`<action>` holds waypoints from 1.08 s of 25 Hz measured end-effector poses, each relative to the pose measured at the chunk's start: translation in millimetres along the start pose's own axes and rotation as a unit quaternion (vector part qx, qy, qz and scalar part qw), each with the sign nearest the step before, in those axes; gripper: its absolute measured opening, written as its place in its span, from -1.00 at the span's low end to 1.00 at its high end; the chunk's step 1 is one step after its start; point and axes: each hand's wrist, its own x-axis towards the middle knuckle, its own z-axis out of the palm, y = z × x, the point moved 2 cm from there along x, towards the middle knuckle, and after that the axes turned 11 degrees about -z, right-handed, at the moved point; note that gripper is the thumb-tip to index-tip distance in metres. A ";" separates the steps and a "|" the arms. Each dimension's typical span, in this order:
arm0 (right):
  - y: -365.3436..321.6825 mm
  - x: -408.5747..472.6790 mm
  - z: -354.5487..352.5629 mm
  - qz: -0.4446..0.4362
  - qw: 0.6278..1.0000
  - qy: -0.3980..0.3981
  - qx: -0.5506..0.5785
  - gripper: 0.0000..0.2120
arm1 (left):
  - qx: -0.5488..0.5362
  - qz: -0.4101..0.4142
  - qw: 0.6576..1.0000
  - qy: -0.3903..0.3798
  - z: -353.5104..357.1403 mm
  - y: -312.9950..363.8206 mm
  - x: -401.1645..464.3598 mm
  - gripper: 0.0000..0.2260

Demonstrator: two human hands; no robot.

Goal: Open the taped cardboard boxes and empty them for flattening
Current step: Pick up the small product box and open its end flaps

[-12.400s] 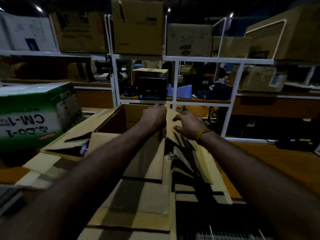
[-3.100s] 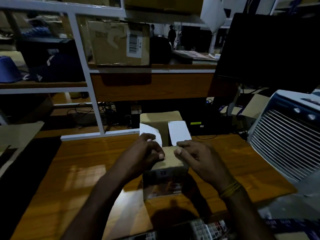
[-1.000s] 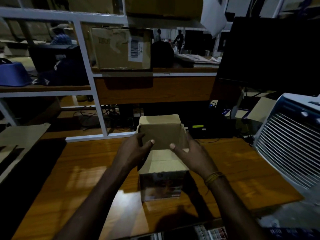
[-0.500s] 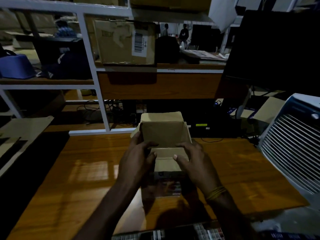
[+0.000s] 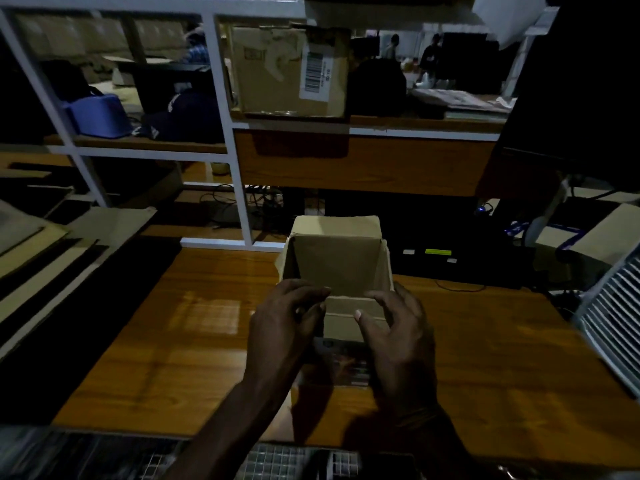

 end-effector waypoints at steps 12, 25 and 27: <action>-84.7 -62.3 42.5 0.012 0.997 0.071 0.021 -0.77 | -0.020 0.078 0.996 0.032 -83.0 -48.0 -34.7 -0.79; -236.3 -179.6 95.9 -0.031 0.988 0.148 -0.013 -0.77 | -0.132 0.095 0.985 0.058 -227.5 -130.6 -110.4 -0.81; -254.4 -193.1 94.5 -0.048 0.987 0.153 -0.022 -0.77 | -0.141 0.104 0.982 0.070 -245.5 -135.4 -124.9 -0.85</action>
